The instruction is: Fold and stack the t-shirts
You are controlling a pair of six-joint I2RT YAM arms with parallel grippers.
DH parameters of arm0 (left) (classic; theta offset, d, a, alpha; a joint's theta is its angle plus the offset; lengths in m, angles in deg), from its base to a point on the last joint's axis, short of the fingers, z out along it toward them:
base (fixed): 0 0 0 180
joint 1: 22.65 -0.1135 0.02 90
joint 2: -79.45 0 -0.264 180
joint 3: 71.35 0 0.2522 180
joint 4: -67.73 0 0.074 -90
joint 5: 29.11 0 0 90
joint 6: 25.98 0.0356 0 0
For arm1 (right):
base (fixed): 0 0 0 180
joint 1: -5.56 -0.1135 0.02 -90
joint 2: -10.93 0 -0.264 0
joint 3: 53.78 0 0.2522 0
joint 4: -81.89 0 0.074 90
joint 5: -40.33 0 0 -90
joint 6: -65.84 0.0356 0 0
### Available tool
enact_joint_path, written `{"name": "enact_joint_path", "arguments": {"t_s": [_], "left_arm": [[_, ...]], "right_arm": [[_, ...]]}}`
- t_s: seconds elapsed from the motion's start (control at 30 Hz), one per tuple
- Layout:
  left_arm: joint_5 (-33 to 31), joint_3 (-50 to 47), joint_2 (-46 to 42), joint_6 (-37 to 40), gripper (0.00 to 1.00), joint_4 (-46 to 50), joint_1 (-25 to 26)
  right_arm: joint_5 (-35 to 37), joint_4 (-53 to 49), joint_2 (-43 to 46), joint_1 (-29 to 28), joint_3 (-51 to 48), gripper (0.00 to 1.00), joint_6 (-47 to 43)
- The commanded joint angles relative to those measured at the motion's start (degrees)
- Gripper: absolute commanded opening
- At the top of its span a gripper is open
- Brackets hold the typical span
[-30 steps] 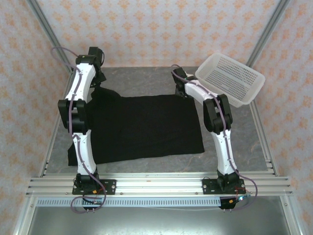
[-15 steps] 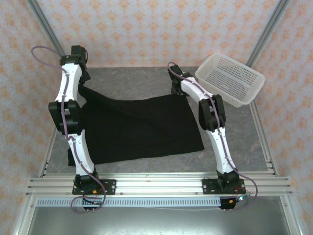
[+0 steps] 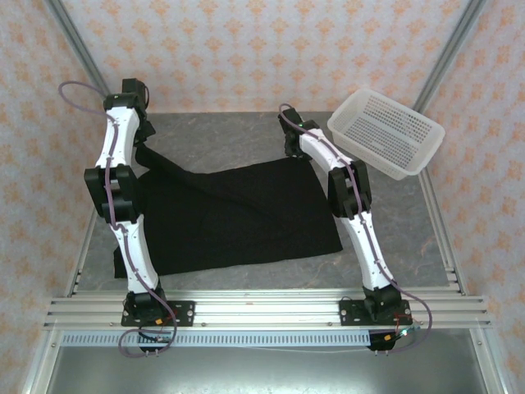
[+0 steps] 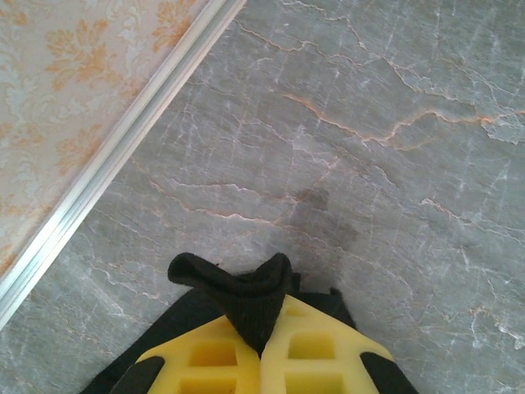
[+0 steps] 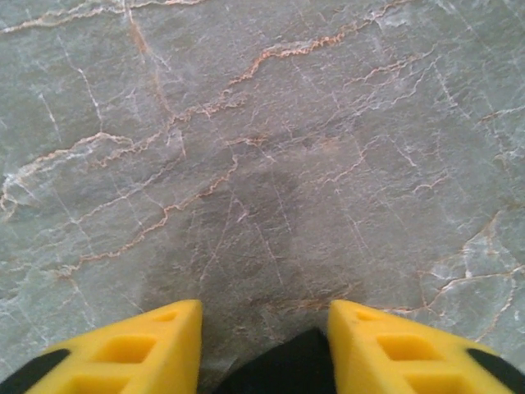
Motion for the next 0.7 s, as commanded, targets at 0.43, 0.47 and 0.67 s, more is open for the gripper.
{"name": "enact_joint_path", "arguments": {"t_s": [0.43,0.47,0.67], "left_arm": [[4.6,1.82,0.46,0.21,0.0,-0.86,2.82],[4.56,1.83,0.46,0.13,0.0,-0.9,3.0],[3.94,2.43,0.66,0.0,0.0,-0.55,4.0]], "right_arm": [[11.77,-1.94,7.93,2.08,-10.17,0.0,2.35],[11.4,-1.71,8.33,2.21,-10.63,0.0,2.18],[9.16,-2.19,9.25,2.53,-9.59,0.23,2.38]]}}
